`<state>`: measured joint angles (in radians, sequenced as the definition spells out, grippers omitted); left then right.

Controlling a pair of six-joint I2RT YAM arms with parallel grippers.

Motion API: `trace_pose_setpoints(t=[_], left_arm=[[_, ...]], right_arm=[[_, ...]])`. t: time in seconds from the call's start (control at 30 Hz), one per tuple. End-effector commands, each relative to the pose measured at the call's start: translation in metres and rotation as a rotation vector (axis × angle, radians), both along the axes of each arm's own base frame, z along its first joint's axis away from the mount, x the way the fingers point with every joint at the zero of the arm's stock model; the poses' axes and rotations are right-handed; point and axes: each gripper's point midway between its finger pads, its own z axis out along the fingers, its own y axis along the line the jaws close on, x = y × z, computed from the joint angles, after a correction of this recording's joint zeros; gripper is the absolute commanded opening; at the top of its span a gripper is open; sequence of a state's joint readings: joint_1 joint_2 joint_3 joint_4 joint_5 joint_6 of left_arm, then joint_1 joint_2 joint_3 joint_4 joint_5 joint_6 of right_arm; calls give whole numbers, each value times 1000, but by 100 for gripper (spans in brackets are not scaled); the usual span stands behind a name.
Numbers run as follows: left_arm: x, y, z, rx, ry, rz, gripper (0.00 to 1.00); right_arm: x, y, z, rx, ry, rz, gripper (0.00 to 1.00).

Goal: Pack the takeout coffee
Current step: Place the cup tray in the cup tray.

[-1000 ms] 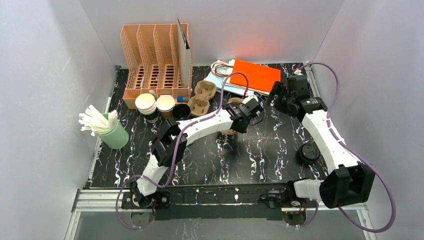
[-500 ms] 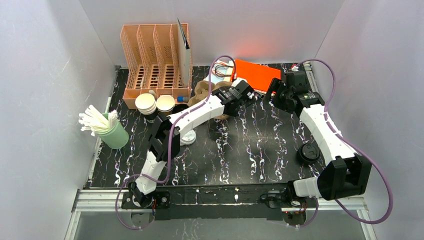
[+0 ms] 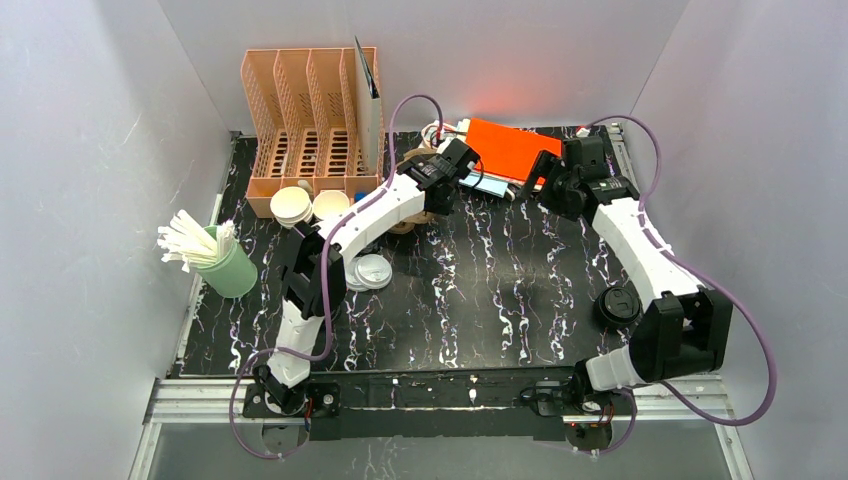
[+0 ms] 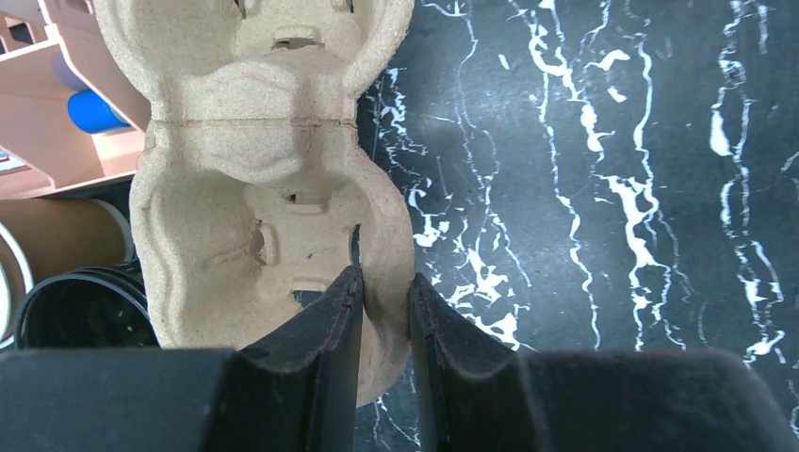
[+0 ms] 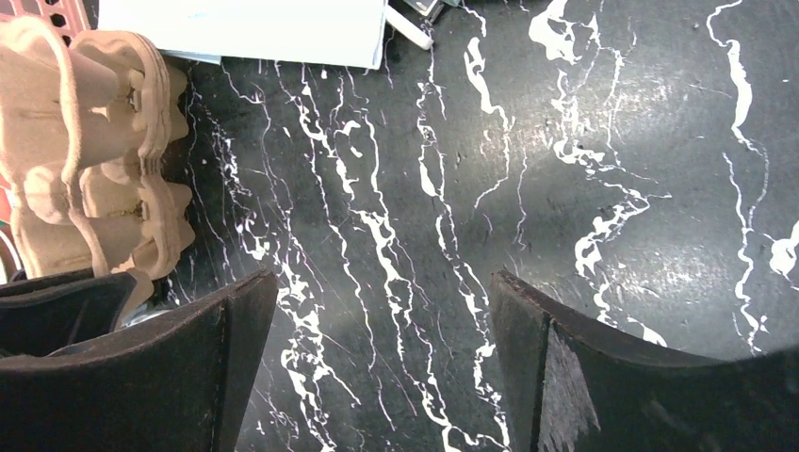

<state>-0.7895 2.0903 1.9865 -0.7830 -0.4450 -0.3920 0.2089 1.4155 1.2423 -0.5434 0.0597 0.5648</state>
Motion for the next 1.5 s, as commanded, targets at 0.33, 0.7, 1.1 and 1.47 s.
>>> trace_pose_setpoints(t=[0.33, 0.7, 1.1, 1.47], left_arm=[[-14, 26, 17, 12, 33, -10, 53], [-2, 16, 87, -235, 26, -44, 78], [58, -55, 101, -659, 30, -124, 63], [60, -39, 111, -690, 7, -82, 52]], right_arm=[[78, 24, 7, 61, -81, 28, 91], [147, -41, -28, 161, 19, -149, 88], [158, -108, -82, 301, 126, -254, 87], [200, -111, -111, 295, 83, -155, 79]])
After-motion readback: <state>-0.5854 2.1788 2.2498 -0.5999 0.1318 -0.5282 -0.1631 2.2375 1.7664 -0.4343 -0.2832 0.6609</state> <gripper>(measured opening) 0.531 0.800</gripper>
